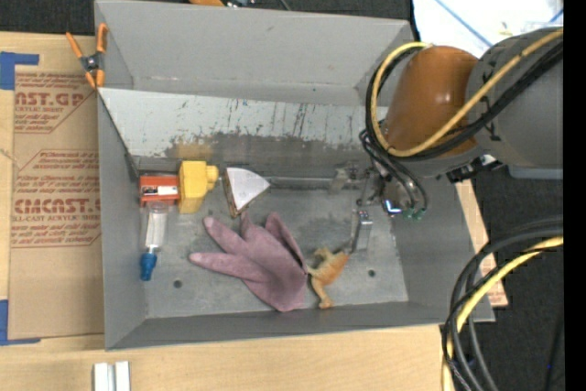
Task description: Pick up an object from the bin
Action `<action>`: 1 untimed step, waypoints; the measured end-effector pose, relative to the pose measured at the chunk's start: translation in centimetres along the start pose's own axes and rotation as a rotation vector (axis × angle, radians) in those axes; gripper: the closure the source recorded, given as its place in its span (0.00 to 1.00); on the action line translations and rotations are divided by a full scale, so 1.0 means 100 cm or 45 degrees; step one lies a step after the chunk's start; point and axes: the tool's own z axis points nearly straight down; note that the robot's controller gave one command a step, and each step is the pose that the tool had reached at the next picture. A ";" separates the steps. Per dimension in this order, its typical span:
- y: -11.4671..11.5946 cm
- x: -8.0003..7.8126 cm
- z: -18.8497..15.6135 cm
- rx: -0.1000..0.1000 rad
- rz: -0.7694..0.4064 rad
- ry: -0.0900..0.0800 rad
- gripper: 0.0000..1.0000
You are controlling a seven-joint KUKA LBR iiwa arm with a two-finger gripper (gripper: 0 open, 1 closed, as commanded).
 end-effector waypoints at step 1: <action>0.000 -0.002 -0.005 0.000 -0.001 -0.009 0.00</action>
Offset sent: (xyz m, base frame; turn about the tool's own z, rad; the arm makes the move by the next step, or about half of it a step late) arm -0.0435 0.0043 -0.0669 -0.3285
